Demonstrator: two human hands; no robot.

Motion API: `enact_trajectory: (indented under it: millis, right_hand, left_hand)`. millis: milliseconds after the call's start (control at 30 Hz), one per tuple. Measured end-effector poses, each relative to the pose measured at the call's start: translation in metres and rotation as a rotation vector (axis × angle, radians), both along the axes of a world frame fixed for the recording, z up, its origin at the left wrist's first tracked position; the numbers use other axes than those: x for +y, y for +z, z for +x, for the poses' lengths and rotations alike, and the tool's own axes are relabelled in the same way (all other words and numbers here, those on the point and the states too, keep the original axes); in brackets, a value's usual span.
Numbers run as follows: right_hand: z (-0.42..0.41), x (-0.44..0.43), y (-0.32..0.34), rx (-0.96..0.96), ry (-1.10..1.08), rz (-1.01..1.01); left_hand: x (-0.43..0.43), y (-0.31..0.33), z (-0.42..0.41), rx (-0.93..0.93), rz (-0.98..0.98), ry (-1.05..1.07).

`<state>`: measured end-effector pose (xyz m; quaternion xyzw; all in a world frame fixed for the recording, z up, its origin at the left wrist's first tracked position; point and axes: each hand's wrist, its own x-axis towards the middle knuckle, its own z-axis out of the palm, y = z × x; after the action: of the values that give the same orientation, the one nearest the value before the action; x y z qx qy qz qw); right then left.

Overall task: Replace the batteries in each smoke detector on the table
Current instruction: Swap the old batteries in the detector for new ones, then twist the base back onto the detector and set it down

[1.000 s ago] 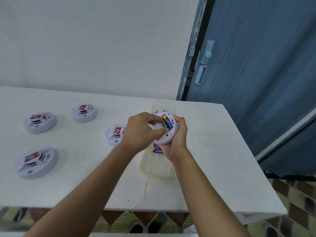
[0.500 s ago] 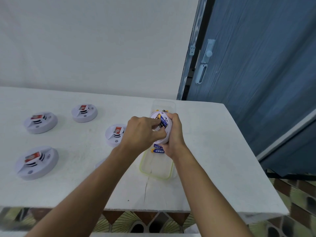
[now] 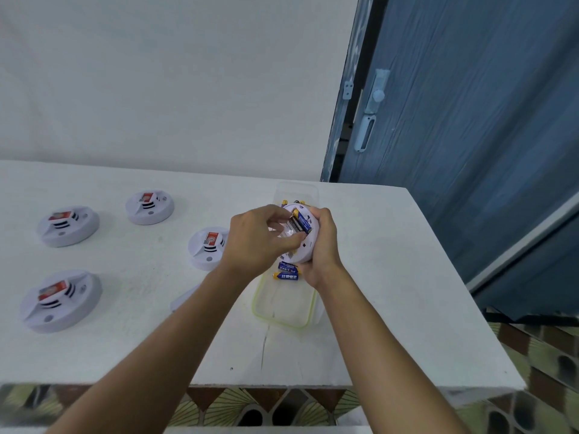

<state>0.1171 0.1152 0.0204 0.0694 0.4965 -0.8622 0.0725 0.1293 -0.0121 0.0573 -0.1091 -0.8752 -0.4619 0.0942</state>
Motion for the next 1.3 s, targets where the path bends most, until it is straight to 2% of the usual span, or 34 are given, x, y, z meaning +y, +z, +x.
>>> enact_trajectory:
  millis: [133,267,400,433,500,600,700,800,967,1100,1200,1300]
  right_hand:
    - [0.0,-0.001,-0.004,-0.009,-0.024,-0.023]
    - [0.0,-0.004,-0.005,-0.024,-0.01,-0.037]
    - [0.0,-0.01,-0.008,-0.082,-0.029,-0.068]
    - [-0.001,-0.011,-0.01,-0.096,-0.032,-0.066]
    - [-0.002,-0.016,-0.014,-0.12,-0.031,-0.077]
    - [-0.004,-0.022,-0.019,-0.118,-0.04,-0.143]
    - [-0.003,-0.03,-0.02,-0.104,-0.013,-0.218]
    - [-0.002,-0.039,-0.025,-0.114,0.006,-0.22]
    - [0.001,-0.049,-0.03,-0.148,0.004,-0.192]
    - [0.004,-0.054,-0.031,-0.15,0.002,-0.18]
    - [0.005,-0.055,-0.031,-0.158,0.006,-0.171]
    - [0.007,-0.055,-0.03,-0.162,-0.002,-0.169]
  left_hand:
    - [-0.004,-0.001,-0.004,-0.073,0.052,0.042]
    - [-0.012,-0.002,-0.006,-0.102,0.062,-0.011]
    - [-0.037,-0.004,-0.003,-0.277,0.257,-0.114]
    - [-0.046,-0.005,-0.002,-0.287,0.241,-0.11]
    - [-0.068,-0.01,-0.002,-0.272,0.086,-0.077]
    - [-0.1,-0.021,-0.002,-0.266,-0.327,-0.05]
    - [-0.119,-0.034,0.003,-0.404,-0.668,-0.13]
    - [-0.125,-0.045,0.008,-0.428,-0.852,-0.178]
    - [-0.128,-0.053,0.011,-0.409,-0.802,-0.179]
    - [-0.133,-0.052,0.014,-0.459,-0.669,-0.192]
    - [-0.133,-0.04,0.016,-0.418,-0.503,-0.174]
    - [-0.13,-0.023,0.017,-0.383,-0.196,-0.105]
